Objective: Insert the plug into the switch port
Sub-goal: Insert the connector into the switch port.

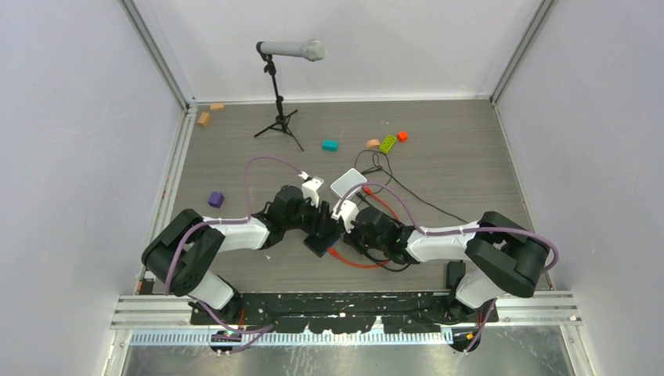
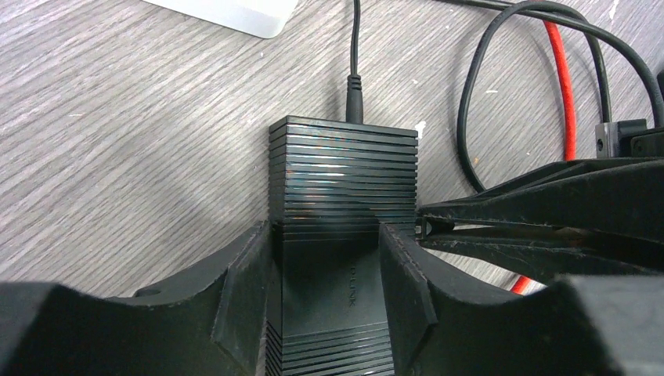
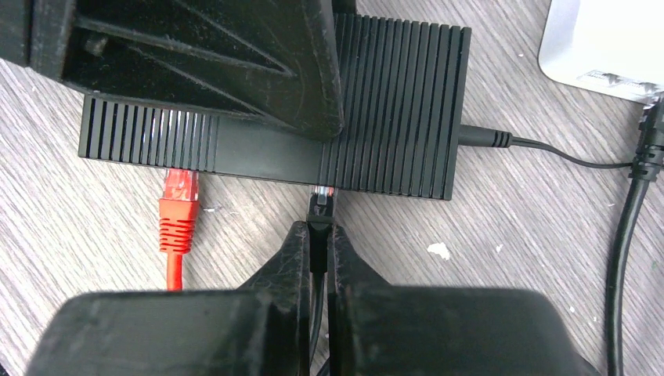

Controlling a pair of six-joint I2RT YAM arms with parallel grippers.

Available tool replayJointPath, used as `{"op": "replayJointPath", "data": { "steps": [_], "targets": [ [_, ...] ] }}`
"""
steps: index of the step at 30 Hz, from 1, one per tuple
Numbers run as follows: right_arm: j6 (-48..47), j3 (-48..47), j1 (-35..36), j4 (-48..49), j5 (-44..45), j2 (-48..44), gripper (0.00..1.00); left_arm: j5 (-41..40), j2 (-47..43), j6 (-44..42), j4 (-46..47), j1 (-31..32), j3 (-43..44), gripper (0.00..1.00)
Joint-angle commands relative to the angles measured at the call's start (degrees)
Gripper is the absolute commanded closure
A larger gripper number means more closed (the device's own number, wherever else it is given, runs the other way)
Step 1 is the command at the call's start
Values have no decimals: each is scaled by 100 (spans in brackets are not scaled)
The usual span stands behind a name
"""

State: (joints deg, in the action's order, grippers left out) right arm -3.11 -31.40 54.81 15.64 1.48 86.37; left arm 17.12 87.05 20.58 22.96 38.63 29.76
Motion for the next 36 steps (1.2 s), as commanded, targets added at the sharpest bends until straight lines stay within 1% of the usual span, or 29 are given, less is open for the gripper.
{"op": "replayJointPath", "data": {
  "steps": [1, 5, 9, 14, 15, 18, 19, 20, 22, 24, 27, 28, 29, 32, 34, 36],
  "targets": [
    [-150, 112, 21, 1924, -172, 91, 99, 1071, -25, 321, -562, 418, -149, 47],
    [-229, -174, 26, 1125, -466, 148, 98, 879, -94, 190, -909, 175, 255, 41],
    [-65, -150, 21, 1223, -374, 177, 93, 408, -301, -78, -1545, -83, 793, 34],
    [-48, -178, 15, 1161, -192, 266, 89, -1031, -931, -497, -2505, -282, 1475, 26],
    [-16, -201, 20, 1152, -168, 318, 88, -1387, -1091, -521, -2598, -286, 1522, 20],
    [70, -392, 19, 1007, 52, 471, 87, -2452, -1716, -493, -2812, -292, 1461, 6],
    [137, -455, 13, 1036, 66, 515, 85, -2695, -1965, -450, -2880, -295, 1387, 2],
    [201, -545, 20, 1041, 81, 574, 84, -2893, -2204, -401, -2963, -294, 1298, 1],
    [301, -840, 21, 938, 127, 729, 78, -3224, -2782, -260, -3137, -300, 1069, 0],
    [468, -1429, 12, 441, 150, 943, 68, -3409, -3372, -134, -3360, -302, 802, 0],
    [540, -2345, 15, -197, 24, 1179, 60, -3551, -4210, 102, -3726, -304, 368, 0],
    [559, -2538, 18, -277, 52, 1189, 49, -3637, -4508, 214, -3882, -307, 284, 0],
    [602, -2739, 14, -363, 166, 1137, 45, -3709, -4716, 346, -4049, -304, 223, 0],
    [801, -2928, -7, -717, 566, 777, 42, -3728, -5148, 629, -4591, -309, 236, 0],
    [1008, -2817, -57, -919, 783, 350, 41, -3635, -5306, 708, -4816, -310, 304, 0],
    [1209, -2695, -138, -1347, 930, -138, 41, -3556, -5369, 730, -5027, -304, 435, 0]
  ]
}}
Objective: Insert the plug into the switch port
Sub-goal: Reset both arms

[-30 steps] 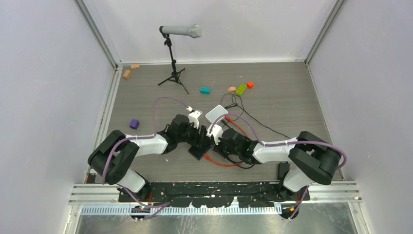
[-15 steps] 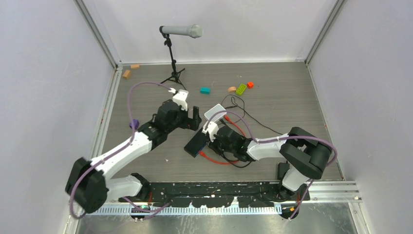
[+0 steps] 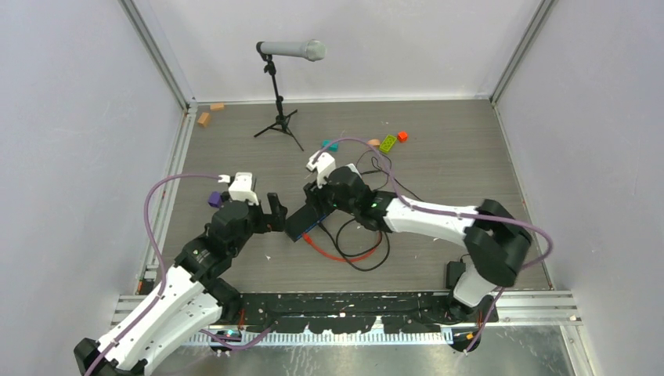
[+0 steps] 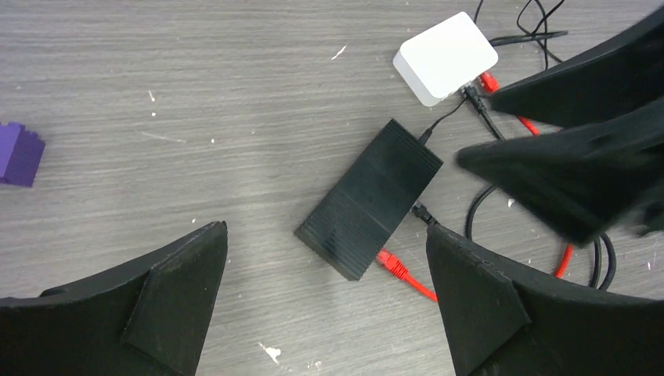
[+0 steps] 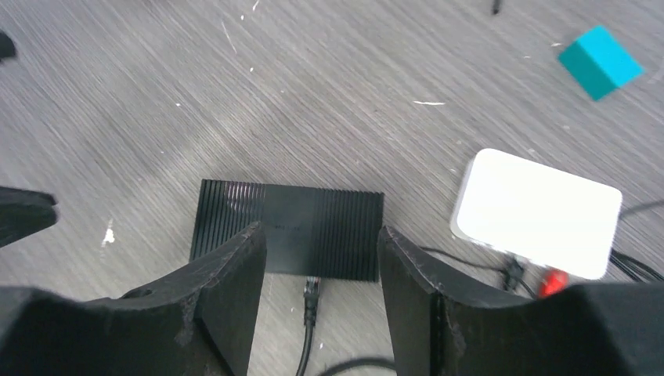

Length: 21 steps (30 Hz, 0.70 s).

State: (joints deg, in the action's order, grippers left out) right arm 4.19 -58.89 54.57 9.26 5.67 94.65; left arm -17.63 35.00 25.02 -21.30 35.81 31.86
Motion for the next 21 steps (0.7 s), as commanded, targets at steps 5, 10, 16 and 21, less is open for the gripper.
{"op": "replayJointPath", "data": {
  "steps": [5, 10, 16, 21],
  "targets": [
    [1565, 703, -974, -1862, 497, -2434, 40, -141, -81, 291, -1098, -27, 686, 0],
    [2872, 1690, -3251, -2215, -1028, -4382, 40, -185, 22, 248, -1569, -23, 1113, 0],
    [2712, 1714, -4603, -3595, -802, -5995, 40, -218, -233, 97, -2169, -23, 1547, 0],
    [2732, 2064, -4607, -3699, 236, -7298, 40, -900, -666, -277, -2610, -30, 1645, 0]
  ]
}}
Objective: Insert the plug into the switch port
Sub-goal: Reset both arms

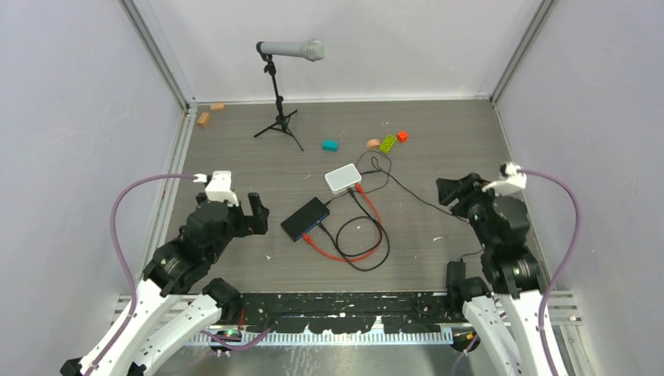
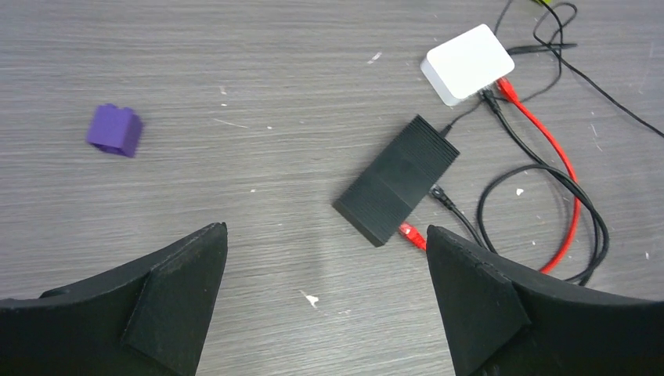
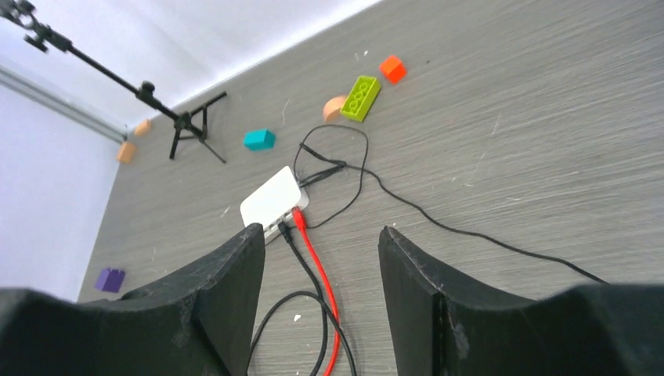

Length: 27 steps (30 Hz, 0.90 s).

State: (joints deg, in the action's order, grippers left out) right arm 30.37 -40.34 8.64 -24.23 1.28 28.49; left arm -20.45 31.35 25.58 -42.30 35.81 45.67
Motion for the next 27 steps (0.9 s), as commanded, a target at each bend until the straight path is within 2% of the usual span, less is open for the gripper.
{"op": "replayJointPath", "data": {
  "steps": [1, 12, 19, 23, 27],
  "targets": [
    [106, 238, -12, -391, 808, -814, 40, -648, -364, -410, -553, -30, 272, 0],
    [-435, 267, -12, -1003, 1315, -1076, 40, -355, -575, -463, -459, -28, 144, 0],
    [-457, 332, -14, -1053, 1454, -1038, 39, 816, -393, -571, -400, -28, 282, 0],
    [-454, 364, -12, -1048, 1460, -955, 39, 568, -345, -395, -570, -28, 320, 0],
    [-404, 419, -13, -1034, 1361, -957, 39, 545, -527, -85, -344, -22, 180, 0]
  ]
}}
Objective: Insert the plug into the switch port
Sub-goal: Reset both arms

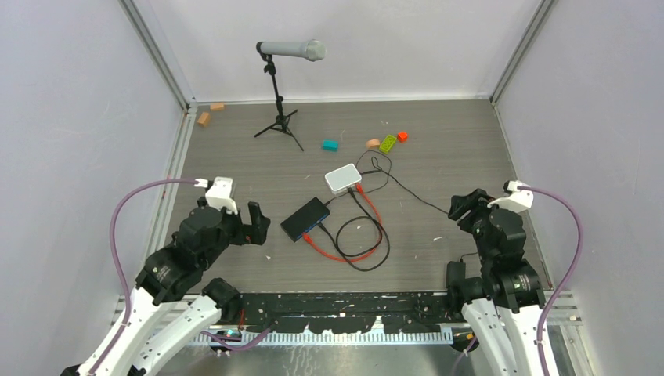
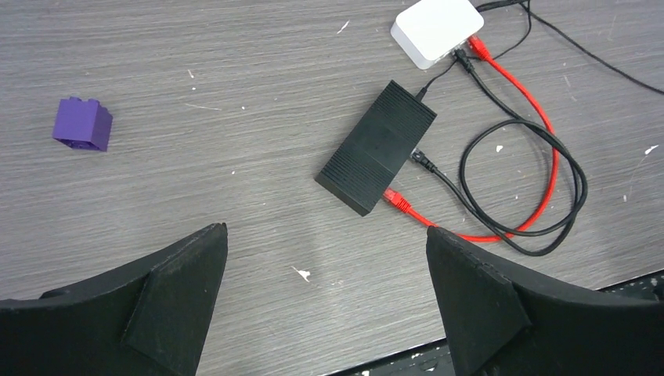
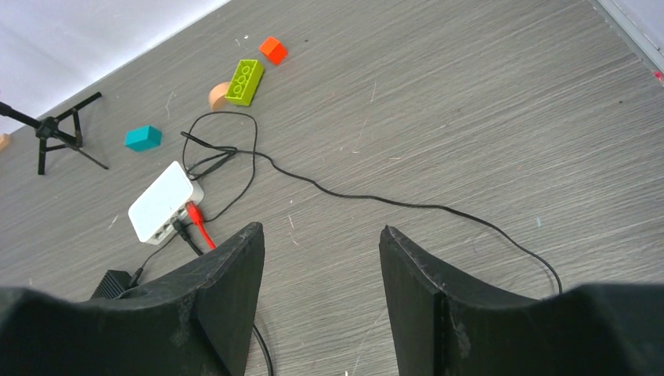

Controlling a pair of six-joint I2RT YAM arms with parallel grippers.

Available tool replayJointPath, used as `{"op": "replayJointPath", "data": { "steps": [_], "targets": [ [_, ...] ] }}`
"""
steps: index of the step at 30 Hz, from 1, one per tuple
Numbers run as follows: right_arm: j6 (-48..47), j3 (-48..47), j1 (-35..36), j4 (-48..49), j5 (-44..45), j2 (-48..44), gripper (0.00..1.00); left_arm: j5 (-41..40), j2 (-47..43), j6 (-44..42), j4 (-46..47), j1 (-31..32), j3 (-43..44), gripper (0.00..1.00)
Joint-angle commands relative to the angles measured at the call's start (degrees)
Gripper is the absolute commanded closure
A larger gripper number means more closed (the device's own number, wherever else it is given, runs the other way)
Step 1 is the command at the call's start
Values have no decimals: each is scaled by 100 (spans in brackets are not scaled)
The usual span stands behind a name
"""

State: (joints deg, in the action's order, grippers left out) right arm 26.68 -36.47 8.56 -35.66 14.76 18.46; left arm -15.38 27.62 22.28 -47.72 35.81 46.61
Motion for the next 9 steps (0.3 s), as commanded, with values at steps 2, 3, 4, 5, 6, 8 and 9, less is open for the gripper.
{"op": "replayJointPath", "data": {
  "steps": [2, 3, 4, 5, 6, 8, 9],
  "targets": [
    [-23, 87, 1, 168, -80, 21, 39, -21, -196, 278, 255, -30, 13, 0],
    [-21, 101, -3, 200, -121, -1, 39, -72, -176, 297, 232, -26, 19, 0],
    [-17, 112, 1, 214, -148, -14, 39, -112, -124, 302, 198, -23, 31, 0],
    [-17, 113, 4, 217, -163, -37, 39, -152, -72, 296, 180, -26, 40, 0],
    [-11, 114, 2, 224, -171, -50, 39, -209, -39, 301, 183, -29, 33, 0],
    [-5, 122, 0, 233, -163, -84, 39, -199, 29, 238, 181, -25, 77, 0],
    [-5, 122, 3, 237, -173, -94, 39, -149, 39, 188, 176, -23, 98, 0]
  ]
}}
